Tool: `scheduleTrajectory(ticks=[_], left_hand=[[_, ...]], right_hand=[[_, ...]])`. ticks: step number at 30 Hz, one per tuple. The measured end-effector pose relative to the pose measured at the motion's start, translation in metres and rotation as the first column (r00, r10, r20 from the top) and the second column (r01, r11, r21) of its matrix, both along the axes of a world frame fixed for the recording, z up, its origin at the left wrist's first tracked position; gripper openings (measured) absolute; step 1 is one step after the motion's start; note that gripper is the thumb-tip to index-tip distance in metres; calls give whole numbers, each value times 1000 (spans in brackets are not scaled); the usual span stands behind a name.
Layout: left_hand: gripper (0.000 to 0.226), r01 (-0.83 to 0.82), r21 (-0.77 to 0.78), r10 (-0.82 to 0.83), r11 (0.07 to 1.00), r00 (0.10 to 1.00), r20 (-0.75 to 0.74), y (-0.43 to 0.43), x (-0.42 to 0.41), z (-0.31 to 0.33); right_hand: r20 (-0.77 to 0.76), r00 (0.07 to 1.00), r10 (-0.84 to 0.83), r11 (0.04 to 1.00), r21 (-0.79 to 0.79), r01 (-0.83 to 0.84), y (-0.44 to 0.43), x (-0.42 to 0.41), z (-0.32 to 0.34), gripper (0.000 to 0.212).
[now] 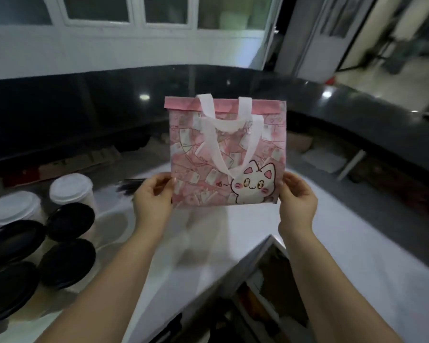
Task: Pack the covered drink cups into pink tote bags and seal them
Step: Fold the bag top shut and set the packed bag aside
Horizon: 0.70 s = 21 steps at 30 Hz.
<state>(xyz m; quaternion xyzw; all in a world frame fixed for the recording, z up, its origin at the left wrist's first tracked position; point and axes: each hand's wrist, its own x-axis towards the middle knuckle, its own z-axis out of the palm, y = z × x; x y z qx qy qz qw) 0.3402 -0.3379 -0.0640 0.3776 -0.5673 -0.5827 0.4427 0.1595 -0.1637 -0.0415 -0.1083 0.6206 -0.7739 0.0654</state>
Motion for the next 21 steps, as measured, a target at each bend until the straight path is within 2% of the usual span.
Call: scheduleTrajectory(ticks=[7, 13, 17, 21], left_hand=[[14, 284, -44, -287, 958, 933, -218, 26, -96, 91], [13, 443, -202, -484, 873, 838, -252, 75, -172, 181], [17, 546, -167, -570, 821, 760, -312, 119, -222, 232], [20, 597, -150, -609, 788, 721, -332, 175, -263, 261]], right_hand=[[-195, 969, -149, 988, 0, 152, 82, -26, 108, 24], [-340, 926, -162, 976, 81, 200, 170, -45, 194, 39], [-355, 918, -180, 965, 116, 234, 228, -56, 234, 45], [-415, 877, -241, 934, 147, 326, 284, -63, 252, 52]])
